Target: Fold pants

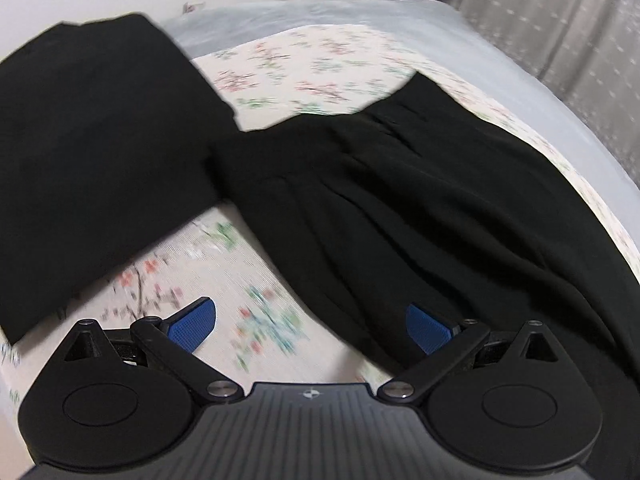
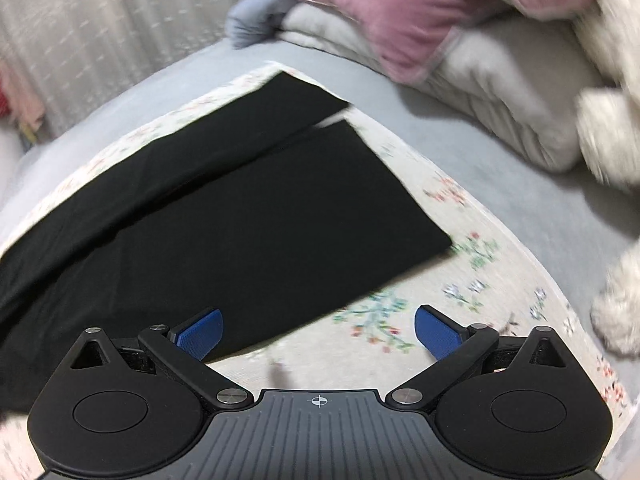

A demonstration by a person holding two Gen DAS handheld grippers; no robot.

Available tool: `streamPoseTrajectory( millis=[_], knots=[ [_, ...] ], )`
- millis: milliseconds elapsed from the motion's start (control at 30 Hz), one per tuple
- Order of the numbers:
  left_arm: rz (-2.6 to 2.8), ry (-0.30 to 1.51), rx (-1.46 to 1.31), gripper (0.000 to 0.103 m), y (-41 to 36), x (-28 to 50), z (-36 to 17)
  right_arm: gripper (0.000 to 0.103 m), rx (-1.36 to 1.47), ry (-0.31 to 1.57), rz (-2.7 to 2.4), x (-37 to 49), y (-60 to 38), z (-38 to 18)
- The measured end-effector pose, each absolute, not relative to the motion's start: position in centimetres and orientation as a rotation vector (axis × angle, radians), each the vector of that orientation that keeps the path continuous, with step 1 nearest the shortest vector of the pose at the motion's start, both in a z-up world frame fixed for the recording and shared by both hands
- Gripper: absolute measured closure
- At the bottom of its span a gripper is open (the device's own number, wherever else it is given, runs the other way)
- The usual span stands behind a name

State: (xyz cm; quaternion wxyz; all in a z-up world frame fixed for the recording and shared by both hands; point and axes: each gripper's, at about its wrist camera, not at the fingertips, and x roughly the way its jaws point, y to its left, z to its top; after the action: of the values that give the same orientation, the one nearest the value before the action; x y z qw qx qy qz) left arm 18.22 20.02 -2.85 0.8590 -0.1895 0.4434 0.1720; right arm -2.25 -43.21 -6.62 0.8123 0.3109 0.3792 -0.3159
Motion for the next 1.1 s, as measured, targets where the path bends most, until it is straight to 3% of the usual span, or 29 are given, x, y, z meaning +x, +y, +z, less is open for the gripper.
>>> streamPoseTrajectory(
  millis=[200,333,400,433,467,533,633,1100],
  knots=[
    [0.381,0.877,-0.493,0.0,20.9,19.1,-4.6,0.015,0.75,0.821,-0.707,-2.1,-45.3,-8.4],
    [0.36,0.8,-0.485,0.001,20.4,19.9,-4.8,0.039,0.755,0.779,-0.727,-1.5,-45.7,-8.5],
    [0.341,0.786,-0.473,0.016,19.7,20.1,-4.8,0.062,0.769,0.755,-0.749,-1.3,-46.1,-8.6],
    [0.324,0.787,-0.463,0.033,20.0,20.7,-4.8,0.077,0.774,0.752,-0.761,-1.3,-46.2,-8.7],
    [0.331,0.78,-0.456,0.052,19.8,20.8,-4.7,0.082,0.784,0.746,-0.765,-1.4,-46.4,-8.7],
    [0.34,0.771,-0.478,0.08,20.2,20.8,-4.7,0.096,0.835,0.709,-0.75,-1.9,-46.9,-8.7],
    [0.358,0.752,-0.555,0.085,21.6,20.0,-4.1,0.097,0.857,0.651,-0.748,-2.9,-46.9,-8.2],
    [0.341,0.7,-0.561,0.085,23.3,15.2,-0.7,0.1,0.693,0.503,-0.802,-6.7,-44.8,-4.0]
  ],
)
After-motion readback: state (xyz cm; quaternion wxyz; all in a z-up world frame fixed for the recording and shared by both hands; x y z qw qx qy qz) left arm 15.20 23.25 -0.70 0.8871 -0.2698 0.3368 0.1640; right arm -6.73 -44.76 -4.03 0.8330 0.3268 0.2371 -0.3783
